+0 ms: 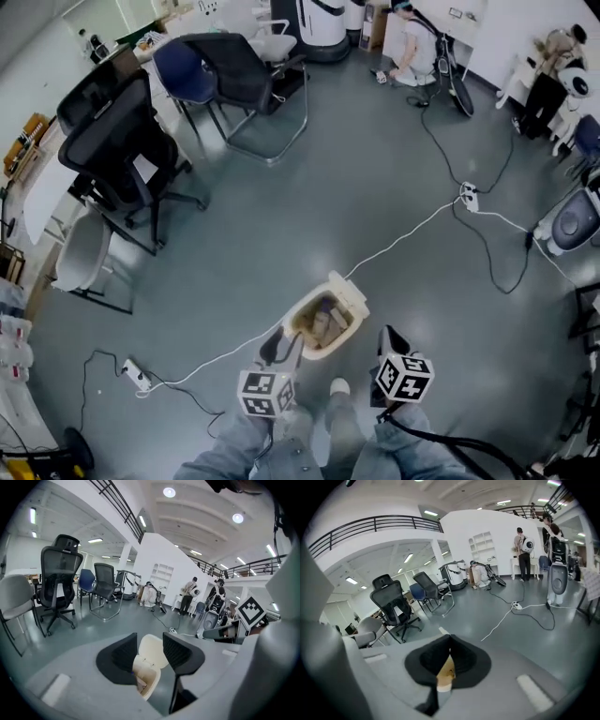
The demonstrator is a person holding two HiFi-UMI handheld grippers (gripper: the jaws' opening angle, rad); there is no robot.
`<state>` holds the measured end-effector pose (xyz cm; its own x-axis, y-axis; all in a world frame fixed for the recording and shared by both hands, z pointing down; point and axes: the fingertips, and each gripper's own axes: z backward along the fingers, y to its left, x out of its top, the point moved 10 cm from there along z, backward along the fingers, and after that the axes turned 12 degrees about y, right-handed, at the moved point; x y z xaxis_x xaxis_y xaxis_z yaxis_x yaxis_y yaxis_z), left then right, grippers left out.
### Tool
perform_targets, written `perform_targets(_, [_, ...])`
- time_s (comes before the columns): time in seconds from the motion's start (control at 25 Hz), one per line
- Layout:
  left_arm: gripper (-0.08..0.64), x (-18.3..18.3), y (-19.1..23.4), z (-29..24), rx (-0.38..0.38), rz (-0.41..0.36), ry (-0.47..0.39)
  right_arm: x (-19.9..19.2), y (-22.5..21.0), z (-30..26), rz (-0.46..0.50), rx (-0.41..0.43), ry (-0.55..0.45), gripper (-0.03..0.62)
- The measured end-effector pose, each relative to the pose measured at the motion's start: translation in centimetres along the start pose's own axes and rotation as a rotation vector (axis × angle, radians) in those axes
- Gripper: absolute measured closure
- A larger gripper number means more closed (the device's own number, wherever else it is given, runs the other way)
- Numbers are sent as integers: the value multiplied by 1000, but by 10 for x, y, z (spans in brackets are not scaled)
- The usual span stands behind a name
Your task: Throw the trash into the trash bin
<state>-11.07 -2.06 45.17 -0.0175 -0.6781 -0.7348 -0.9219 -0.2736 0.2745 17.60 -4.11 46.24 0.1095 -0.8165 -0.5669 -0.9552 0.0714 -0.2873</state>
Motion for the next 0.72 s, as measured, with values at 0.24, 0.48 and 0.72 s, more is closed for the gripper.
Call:
perform_targets(0.24, [549,51,-19,64,136,-30,-116,25,51,61,120,63,-112,589])
perform_targets(0.48, [551,101,-19,106,92,-29,-241,67,85,106,209,57,-234,589])
perform_targets(0.72, [551,148,-15,127,121,-71,-310,101,64,141,190,-22,-326,589])
